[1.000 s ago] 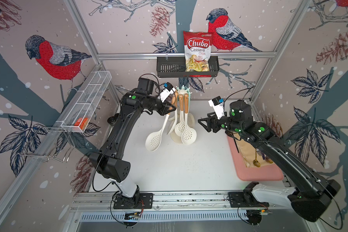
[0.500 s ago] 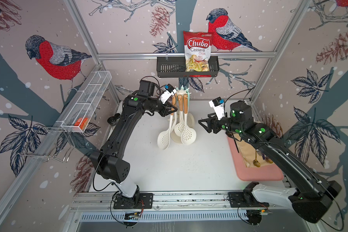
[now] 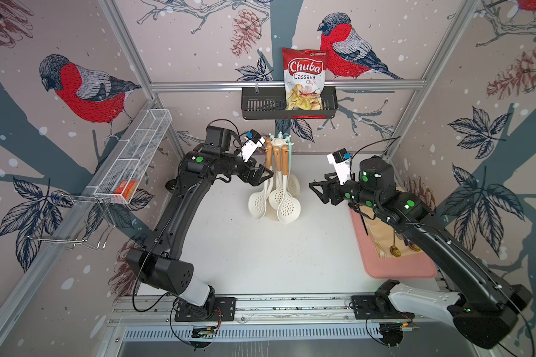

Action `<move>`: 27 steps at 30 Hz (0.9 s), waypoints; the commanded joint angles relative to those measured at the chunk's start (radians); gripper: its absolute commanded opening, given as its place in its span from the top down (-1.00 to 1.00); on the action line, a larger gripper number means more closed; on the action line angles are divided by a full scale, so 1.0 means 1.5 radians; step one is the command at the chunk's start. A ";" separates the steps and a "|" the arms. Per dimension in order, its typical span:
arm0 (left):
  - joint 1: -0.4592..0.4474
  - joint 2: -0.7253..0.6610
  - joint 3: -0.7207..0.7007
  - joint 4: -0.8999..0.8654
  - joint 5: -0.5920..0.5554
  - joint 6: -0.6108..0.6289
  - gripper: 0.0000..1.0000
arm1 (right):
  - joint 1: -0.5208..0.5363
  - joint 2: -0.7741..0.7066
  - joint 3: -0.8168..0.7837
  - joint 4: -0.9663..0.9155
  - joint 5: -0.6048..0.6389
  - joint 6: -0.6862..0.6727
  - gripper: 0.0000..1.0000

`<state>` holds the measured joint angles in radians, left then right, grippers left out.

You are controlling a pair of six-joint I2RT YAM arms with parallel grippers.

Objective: Hang the skimmer on the kitchen utensil rack
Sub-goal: Hang the skimmer on the rack, then reset both arms

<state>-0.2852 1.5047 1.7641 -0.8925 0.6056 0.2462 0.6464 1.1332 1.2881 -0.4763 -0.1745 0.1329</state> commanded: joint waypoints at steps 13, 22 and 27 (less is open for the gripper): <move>0.002 -0.586 -0.664 0.676 -0.343 -0.275 -0.99 | -0.089 -0.134 -0.321 0.373 0.470 0.030 -1.00; 0.014 -0.519 -0.890 0.916 -0.659 -0.156 -1.00 | -0.256 -0.096 -0.535 0.652 0.388 -0.059 -0.99; 0.053 -0.419 -0.964 1.038 -0.661 -0.135 -1.00 | -0.334 -0.049 -0.592 0.719 0.307 -0.051 -0.99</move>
<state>-0.2264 0.8352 0.3542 0.4633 -0.3199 0.0071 0.1745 1.0420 0.4274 0.4469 0.3782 0.0780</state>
